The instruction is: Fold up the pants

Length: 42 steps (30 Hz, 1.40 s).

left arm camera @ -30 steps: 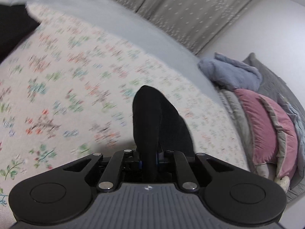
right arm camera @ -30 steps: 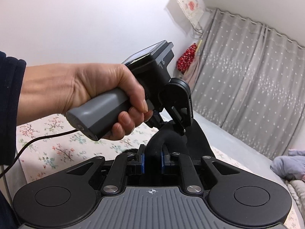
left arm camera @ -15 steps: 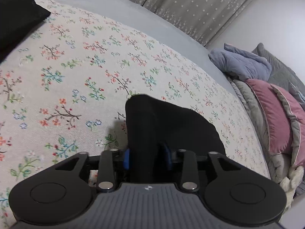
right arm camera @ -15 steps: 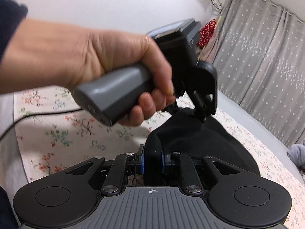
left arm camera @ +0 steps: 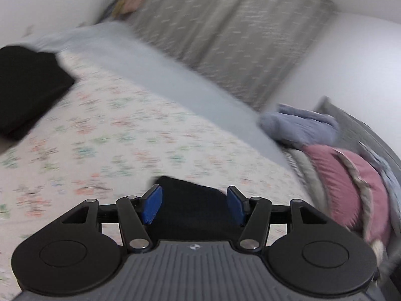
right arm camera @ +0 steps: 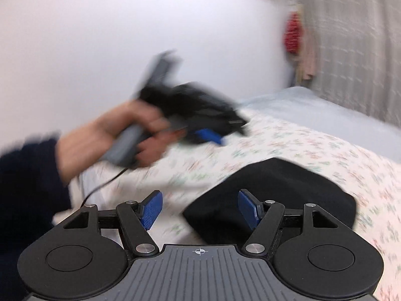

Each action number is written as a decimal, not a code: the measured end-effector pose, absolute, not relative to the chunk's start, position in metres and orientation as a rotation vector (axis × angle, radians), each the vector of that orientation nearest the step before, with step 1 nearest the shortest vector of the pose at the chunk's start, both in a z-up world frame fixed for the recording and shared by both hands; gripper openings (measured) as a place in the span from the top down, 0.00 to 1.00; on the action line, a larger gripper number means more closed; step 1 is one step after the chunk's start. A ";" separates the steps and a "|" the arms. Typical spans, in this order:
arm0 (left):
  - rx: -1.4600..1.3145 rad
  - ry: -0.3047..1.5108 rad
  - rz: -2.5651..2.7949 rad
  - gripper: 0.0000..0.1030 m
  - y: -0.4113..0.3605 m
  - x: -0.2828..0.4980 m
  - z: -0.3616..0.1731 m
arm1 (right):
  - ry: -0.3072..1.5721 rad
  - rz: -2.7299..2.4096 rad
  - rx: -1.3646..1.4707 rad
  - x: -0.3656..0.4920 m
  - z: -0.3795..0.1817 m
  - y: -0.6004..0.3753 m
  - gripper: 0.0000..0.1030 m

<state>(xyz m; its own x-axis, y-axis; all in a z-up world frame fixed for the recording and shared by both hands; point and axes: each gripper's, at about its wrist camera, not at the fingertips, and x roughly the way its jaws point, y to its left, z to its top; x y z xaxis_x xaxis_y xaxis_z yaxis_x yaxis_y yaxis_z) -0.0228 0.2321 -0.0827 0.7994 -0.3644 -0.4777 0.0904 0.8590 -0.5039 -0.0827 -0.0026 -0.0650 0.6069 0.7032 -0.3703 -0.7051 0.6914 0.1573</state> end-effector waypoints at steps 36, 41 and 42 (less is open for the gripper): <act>-0.371 0.861 -0.069 0.00 0.199 -0.013 -0.142 | 0.713 0.479 0.198 -0.015 -0.119 -0.070 0.12; -0.511 0.834 -0.137 0.00 0.217 -0.017 -0.141 | 0.827 0.470 0.513 0.005 -0.143 -0.112 0.12; -0.516 0.843 -0.157 0.00 0.216 -0.016 -0.142 | 0.838 0.482 0.558 0.007 -0.145 -0.116 0.12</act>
<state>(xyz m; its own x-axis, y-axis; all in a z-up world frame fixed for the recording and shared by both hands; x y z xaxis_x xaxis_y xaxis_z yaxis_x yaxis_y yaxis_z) -0.0158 0.2161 -0.1424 0.6622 -0.3318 -0.6718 -0.0678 0.8664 -0.4948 0.0069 -0.1158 -0.1453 0.5794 0.5984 -0.5534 -0.1771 0.7551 0.6312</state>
